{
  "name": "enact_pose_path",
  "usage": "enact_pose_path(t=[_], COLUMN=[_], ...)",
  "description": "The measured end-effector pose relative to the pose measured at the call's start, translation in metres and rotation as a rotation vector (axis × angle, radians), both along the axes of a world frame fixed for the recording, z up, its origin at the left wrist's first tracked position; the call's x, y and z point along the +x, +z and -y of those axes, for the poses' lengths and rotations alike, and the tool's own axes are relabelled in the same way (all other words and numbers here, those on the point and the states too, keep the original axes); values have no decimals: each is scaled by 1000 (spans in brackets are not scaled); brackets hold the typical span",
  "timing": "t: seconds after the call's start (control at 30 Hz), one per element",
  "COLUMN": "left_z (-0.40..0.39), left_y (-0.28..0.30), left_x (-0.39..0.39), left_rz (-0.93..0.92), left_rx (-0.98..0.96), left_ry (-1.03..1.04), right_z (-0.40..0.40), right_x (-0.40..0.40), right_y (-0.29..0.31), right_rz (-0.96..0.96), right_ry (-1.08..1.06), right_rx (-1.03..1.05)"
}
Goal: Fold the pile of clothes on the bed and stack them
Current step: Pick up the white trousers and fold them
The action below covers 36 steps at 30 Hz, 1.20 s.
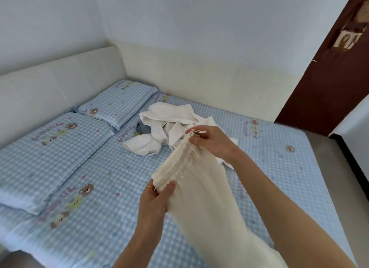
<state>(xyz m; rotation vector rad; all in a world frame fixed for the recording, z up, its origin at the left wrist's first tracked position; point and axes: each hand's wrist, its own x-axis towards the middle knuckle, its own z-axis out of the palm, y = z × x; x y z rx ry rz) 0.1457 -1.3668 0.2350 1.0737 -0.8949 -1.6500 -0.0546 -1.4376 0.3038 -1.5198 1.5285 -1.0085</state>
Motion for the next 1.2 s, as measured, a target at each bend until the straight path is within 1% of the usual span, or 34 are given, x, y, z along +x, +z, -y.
enact_pose_path(t=[0.13,0.23,0.33,0.5,0.6,0.73,0.83,0.9,0.97,1.0,1.07,1.1,1.2], left_z=[48,91,135,209,248,294,319,330,337,339,341,341,342], left_y=[-64,-112,-162,-259,-317,-394,-442,-464,-476,-480,-489,-491,-500], left_x=[58,104,148,224,264,309,330,340,346,349,353,355,356], left_rz=[130,182,230,245,219,234,276,357,498,597,704,736,851], left_rx=[120,209,299,463,550,602,636,638,588,560,512,504,501], left_ry=[55,100,168,275,316,358,343,308,279,272,266,259,229], right_z=[66,120,172,256,299,344,368,374,358,340,287,258,187], right_x=[57,103,149,233,281,337,360,371,375,377,373,367,310], right_y=[-77,-135,-191,-295,-360,-446,-496,-521,-534,-539,-547,-552,-578], right_rz=[-47,-104,-114,-83,-95,-86,-112,-149,-319,-410,-508,-546,-702], right_ry=[72,132,167,232,223,237,225,185,93,51,14,28,87], right_rx=[143,224,300,405,410,430,466,452,302,196,67,60,180])
